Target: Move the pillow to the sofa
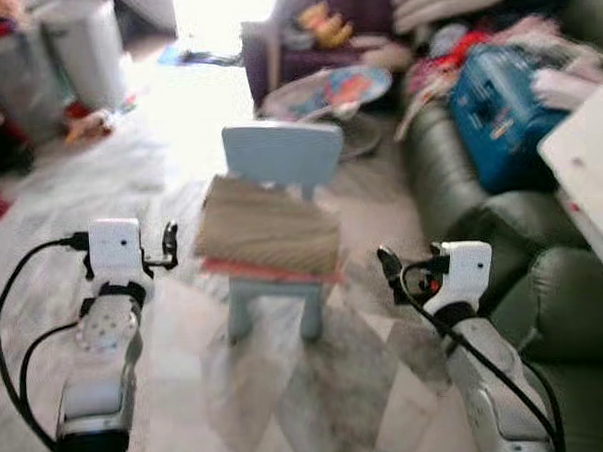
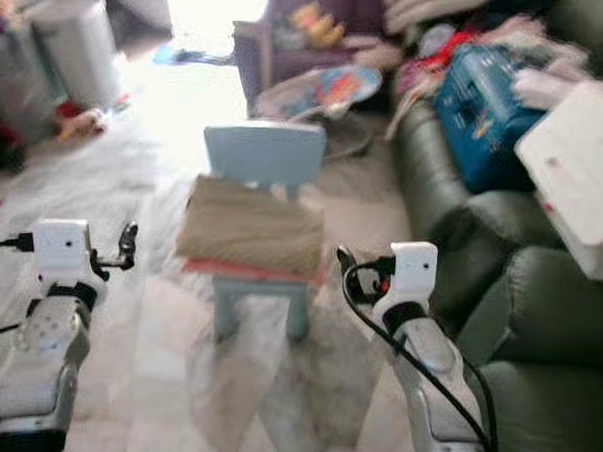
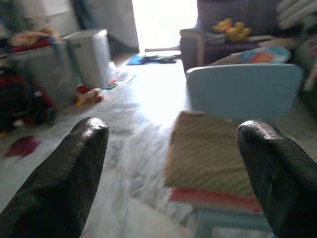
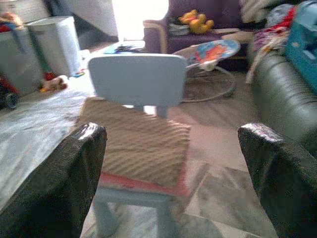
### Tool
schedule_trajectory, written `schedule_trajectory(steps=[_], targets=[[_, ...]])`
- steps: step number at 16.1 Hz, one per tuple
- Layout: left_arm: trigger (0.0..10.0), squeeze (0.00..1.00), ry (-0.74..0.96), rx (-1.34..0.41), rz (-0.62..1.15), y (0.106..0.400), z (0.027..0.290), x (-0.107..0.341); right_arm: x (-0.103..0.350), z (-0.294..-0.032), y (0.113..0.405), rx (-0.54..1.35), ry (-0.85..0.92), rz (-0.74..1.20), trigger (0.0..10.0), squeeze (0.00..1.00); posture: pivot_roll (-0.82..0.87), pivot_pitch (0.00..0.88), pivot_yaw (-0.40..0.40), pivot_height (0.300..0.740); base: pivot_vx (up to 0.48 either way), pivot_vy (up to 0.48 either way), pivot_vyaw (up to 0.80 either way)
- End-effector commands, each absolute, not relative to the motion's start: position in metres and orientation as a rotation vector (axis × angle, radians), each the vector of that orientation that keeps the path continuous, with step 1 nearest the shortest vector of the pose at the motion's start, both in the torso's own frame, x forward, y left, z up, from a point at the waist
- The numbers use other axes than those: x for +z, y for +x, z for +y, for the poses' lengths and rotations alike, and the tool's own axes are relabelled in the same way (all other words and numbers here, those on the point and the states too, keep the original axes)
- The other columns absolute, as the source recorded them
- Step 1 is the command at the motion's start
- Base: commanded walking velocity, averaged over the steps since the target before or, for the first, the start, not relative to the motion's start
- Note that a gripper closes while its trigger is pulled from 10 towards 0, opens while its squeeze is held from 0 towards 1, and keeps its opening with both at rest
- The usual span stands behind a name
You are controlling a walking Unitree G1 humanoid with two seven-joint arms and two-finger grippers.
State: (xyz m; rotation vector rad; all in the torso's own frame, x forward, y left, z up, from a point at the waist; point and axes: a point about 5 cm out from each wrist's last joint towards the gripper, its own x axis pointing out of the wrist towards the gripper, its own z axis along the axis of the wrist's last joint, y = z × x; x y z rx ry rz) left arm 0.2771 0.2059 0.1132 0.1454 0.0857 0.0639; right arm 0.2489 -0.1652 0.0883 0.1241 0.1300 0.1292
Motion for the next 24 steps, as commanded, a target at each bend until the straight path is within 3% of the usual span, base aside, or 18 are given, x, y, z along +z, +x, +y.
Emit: schedule_trajectory(steps=[1, 8, 17, 24], targets=[[10.0, 0.00, 0.150, 0.029, 0.078, 0.278, 0.197, 0.114, 0.089, -0.173, 0.249, 0.104, 0.103, 0.128, 10.0, 0.00, -0.02, 0.000, -0.046, 0.740, 0.469, 0.000, 0.00], [10.0, 0.00, 0.171, 0.027, 0.078, 0.276, 0.198, 0.115, 0.087, -0.181, 0.244, 0.065, 0.069, 0.129, 10.0, 0.00, -0.02, 0.000, -0.048, 0.740, 0.479, 0.000, 0.00], [10.0, 0.00, 0.199, 0.067, 0.203, 0.243, 0.213, 0.095, 0.081, -0.191, 0.236, 0.051, 0.054, 0.159, 10.0, 0.00, -0.01, 0.000, -0.056, 0.740, 0.480, 0.000, 0.00], [10.0, 0.00, 0.197, 0.095, 0.182, 0.246, 0.215, 0.099, 0.082, -0.191, 0.238, 0.047, 0.061, 0.161, 10.0, 0.00, -0.01, 0.000, -0.057, 0.740, 0.328, 0.000, 0.00]])
